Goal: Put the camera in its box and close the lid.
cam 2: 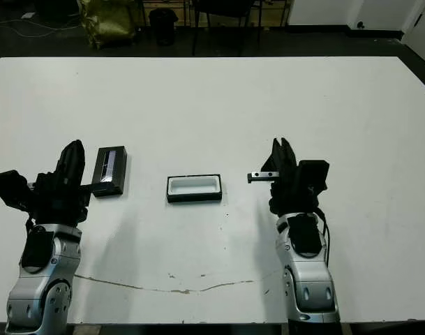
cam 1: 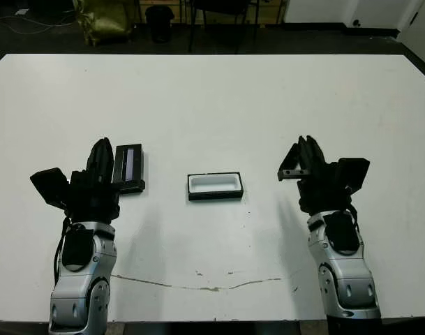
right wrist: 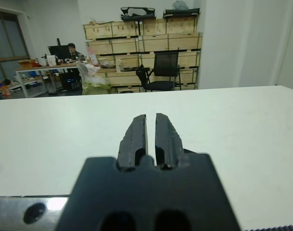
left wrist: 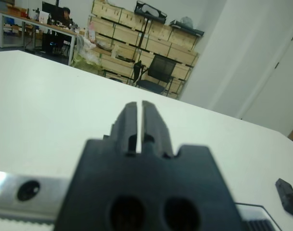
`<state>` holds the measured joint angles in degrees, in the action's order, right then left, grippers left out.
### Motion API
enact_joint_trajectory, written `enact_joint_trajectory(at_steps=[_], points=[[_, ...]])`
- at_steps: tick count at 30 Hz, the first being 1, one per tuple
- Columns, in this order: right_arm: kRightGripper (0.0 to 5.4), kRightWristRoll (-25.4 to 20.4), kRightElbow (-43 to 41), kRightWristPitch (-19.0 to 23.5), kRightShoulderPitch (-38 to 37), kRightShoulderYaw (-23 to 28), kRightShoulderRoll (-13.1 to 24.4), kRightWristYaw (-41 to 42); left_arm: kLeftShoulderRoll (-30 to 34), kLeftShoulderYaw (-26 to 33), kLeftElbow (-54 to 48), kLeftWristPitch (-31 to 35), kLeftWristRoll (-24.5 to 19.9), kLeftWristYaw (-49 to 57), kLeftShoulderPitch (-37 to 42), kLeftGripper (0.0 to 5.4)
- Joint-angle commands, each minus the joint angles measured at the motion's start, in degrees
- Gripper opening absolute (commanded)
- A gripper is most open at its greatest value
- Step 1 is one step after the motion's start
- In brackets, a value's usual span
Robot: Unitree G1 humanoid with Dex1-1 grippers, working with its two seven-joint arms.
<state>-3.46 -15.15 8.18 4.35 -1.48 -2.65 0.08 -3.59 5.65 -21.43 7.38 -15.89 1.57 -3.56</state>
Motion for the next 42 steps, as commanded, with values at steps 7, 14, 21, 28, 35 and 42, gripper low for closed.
enact_joint_trajectory(at_steps=[7,14,21,28,35,42], points=[[0.00,0.8,0.8,4.6,3.3,-0.2,-2.0,-3.5,0.3,0.5,2.0,-1.3,0.5,-1.0,-1.6,0.01],[0.22,2.0,4.0,10.1,9.3,0.1,-5.1,-8.2,-0.2,0.5,2.5,-1.4,0.2,-0.9,-1.8,0.00],[1.69,5.9,13.3,7.2,15.0,0.4,-7.7,-14.3,0.4,0.4,3.8,-2.8,1.0,-1.8,-1.7,0.00],[3.23,9.1,21.0,6.3,19.9,0.4,-9.6,-19.6,0.2,0.5,3.3,-1.7,0.0,-1.9,-1.9,0.00],[4.82,11.0,31.6,-0.4,23.8,0.6,-10.1,-24.7,0.3,0.5,3.7,-2.1,0.6,-2.2,-1.9,0.00],[5.39,10.4,40.3,-5.3,26.8,1.4,-11.1,-29.3,0.3,0.5,3.4,-1.2,0.8,-2.0,-2.0,0.00]])
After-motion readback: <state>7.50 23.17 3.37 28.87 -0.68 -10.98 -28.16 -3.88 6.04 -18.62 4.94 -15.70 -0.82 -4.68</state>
